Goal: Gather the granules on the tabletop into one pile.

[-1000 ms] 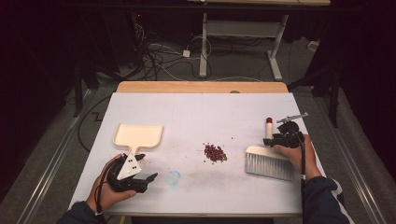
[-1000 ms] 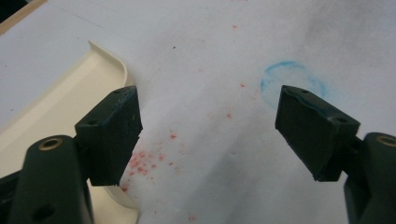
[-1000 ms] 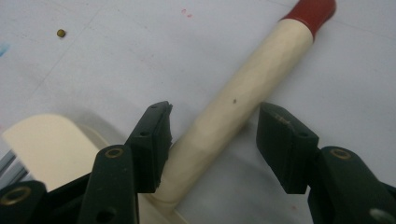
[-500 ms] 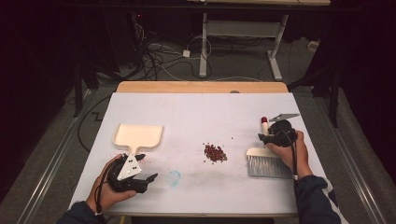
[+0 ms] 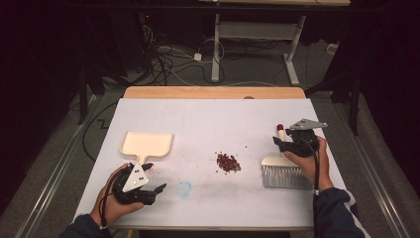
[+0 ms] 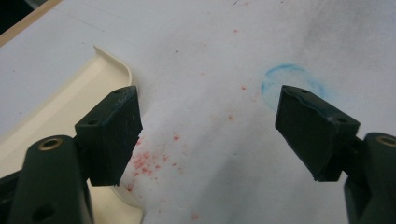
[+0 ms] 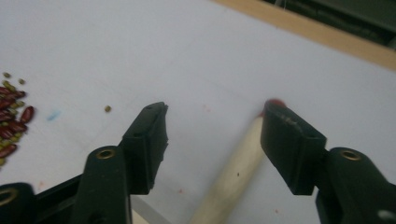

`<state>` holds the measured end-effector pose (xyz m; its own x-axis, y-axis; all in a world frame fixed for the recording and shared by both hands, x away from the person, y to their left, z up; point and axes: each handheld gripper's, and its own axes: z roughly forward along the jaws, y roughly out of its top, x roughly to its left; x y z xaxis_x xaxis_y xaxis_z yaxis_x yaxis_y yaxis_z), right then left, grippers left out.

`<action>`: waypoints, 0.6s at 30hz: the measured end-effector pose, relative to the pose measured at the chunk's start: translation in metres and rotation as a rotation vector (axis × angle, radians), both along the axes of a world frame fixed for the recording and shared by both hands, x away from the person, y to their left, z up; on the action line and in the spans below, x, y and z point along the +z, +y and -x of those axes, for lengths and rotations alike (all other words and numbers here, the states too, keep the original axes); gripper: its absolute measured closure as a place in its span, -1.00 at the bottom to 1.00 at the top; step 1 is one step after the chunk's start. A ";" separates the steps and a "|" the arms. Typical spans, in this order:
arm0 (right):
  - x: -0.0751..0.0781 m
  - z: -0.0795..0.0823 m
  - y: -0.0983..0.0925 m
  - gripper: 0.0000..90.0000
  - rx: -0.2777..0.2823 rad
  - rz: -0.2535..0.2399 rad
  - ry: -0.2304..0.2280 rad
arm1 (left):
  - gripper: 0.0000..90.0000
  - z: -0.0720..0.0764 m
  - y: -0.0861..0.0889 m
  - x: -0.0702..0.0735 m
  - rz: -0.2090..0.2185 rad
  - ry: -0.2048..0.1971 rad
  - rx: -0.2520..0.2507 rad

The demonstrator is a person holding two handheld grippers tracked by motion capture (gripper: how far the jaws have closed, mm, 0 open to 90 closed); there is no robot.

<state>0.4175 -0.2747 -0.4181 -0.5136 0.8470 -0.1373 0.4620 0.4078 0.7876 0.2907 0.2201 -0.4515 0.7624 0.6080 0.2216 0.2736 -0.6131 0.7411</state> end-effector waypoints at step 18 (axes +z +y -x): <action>0.031 0.037 0.006 -0.54 0.025 -0.087 -0.201 | -0.51 0.002 0.002 0.001 0.007 -0.009 0.007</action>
<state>0.3803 -0.2683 -0.3872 -0.5043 0.8474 -0.1660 0.2825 0.3436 0.8956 0.2890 0.2222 -0.4501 0.7558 0.6151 0.2243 0.2711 -0.6059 0.7479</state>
